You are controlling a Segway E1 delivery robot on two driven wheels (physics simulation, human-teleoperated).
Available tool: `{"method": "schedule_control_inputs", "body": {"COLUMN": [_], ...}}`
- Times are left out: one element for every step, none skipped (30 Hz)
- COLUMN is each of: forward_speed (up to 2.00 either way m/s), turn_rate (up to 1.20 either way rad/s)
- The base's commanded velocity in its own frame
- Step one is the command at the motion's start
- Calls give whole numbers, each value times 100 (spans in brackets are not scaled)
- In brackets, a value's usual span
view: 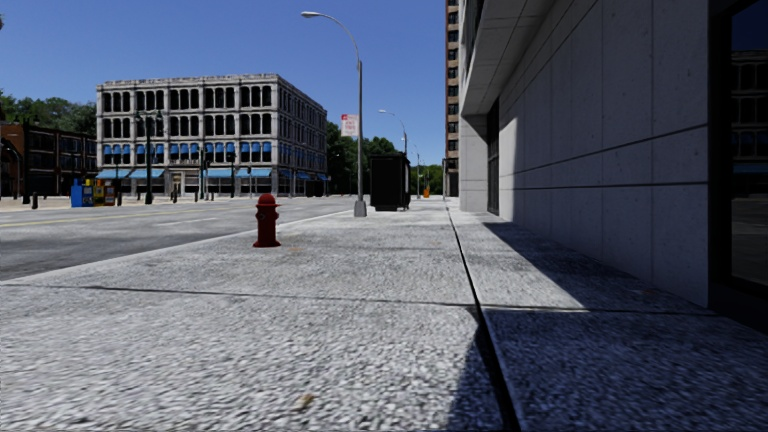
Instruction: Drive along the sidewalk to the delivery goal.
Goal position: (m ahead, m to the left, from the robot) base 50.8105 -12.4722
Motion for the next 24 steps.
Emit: {"method": "schedule_control_inputs", "body": {"forward_speed": [198, 198, 198, 198, 198, 198, 198, 198, 198, 198, 198, 198, 198, 198, 198, 198, 198, 198, 198, 198, 198, 198, 198, 198], "turn_rate": [0, 0, 0, 0, -3, -11, -21, -21, -35, -40, -41, -41, -41, -41, -41, -42, -42, -42, -42, -27, -4, 0, 0, 0]}}
